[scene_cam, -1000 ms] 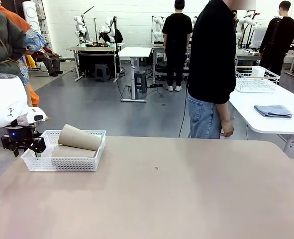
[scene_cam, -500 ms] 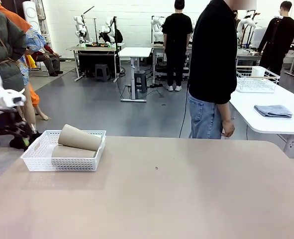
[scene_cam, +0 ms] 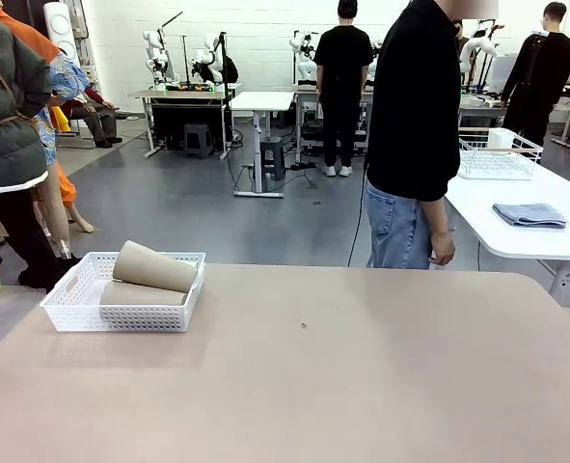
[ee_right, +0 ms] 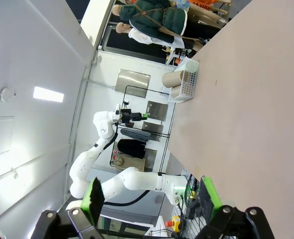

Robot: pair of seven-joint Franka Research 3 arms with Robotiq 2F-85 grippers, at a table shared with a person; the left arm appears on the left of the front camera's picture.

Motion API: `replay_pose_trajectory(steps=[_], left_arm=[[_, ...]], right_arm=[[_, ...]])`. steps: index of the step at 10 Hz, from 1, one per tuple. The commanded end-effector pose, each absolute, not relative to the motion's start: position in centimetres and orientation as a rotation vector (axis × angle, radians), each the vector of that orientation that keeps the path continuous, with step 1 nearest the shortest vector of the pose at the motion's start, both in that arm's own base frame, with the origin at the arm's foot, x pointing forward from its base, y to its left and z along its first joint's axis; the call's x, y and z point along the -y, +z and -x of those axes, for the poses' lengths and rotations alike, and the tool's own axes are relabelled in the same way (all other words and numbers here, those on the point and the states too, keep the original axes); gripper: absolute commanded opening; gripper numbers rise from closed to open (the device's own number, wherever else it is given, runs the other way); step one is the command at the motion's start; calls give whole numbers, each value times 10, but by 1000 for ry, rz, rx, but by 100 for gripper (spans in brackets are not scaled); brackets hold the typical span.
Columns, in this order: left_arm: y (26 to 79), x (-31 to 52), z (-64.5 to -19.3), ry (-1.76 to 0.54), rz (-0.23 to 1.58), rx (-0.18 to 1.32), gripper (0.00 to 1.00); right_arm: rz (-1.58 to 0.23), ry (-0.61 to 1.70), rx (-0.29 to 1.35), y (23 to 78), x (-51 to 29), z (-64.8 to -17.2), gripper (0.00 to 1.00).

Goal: Clean and organize the cups into the basket.
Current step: Move the Organizing basket back to the left side of the table.

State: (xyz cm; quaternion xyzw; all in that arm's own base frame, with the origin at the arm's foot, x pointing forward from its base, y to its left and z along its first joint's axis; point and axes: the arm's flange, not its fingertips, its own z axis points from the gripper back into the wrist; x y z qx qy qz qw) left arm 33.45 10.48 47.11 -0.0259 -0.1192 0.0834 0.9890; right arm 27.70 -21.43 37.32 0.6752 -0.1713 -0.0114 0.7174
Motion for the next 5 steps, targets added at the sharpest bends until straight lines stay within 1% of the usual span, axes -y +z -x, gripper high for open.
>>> replay_pose_trajectory(steps=[1, 2, 5], left_arm=[[450, -98, -335, 133, 78, 230, 100], [471, -105, -334, 167, 52, 239, 100], [471, -105, -334, 167, 52, 239, 100]], right_arm=[[-1494, -36, 380, 374, 214, -277, 100], [-1494, -36, 380, 374, 214, -277, 100], [-1494, -36, 380, 374, 214, -277, 100]])
